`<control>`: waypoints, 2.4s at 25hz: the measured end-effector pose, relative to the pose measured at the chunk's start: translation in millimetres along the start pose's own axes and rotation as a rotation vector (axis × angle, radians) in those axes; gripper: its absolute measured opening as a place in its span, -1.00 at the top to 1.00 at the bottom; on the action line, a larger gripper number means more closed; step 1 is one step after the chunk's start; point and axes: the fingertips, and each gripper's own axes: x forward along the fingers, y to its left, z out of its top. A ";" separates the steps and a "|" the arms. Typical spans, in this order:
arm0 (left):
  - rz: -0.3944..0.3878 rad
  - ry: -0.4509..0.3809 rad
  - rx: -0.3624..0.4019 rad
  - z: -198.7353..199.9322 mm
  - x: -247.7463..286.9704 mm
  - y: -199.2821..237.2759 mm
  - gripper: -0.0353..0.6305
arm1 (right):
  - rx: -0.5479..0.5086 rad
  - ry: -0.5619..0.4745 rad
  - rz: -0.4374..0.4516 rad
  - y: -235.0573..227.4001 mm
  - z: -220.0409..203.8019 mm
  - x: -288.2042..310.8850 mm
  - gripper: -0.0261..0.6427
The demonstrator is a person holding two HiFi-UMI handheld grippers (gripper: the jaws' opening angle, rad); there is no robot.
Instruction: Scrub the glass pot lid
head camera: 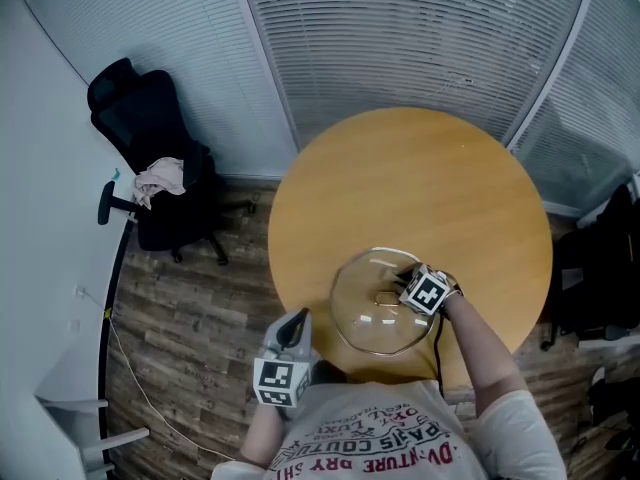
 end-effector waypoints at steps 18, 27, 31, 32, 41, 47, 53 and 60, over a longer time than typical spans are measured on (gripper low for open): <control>-0.139 -0.022 0.039 13.3 14.9 -15.3 0.87 | 0.125 0.054 -0.186 18.3 -48.6 -23.0 0.75; -0.239 -0.007 0.056 9.9 23.7 -7.3 0.87 | 0.258 0.083 -0.267 45.9 -54.2 -26.0 0.75; -0.298 0.002 0.077 7.1 27.0 -3.4 0.87 | 0.320 0.102 -0.319 59.0 -52.9 -23.5 0.75; -0.311 0.002 0.083 7.3 27.6 -1.5 0.87 | 0.332 0.109 -0.331 62.1 -52.1 -22.6 0.75; -0.395 -0.004 0.119 7.7 25.1 29.2 0.87 | 0.386 0.156 -0.369 91.1 -31.3 -10.7 0.75; -0.434 -0.010 0.114 8.7 21.8 41.5 0.87 | 0.403 0.168 -0.353 110.1 -9.0 1.8 0.75; -0.432 -0.007 0.089 2.9 22.8 50.5 0.87 | 0.417 0.144 -0.340 115.7 7.1 9.4 0.75; -0.389 -0.004 0.051 4.4 39.4 30.2 0.87 | 0.420 0.120 -0.325 101.0 -14.5 -19.6 0.75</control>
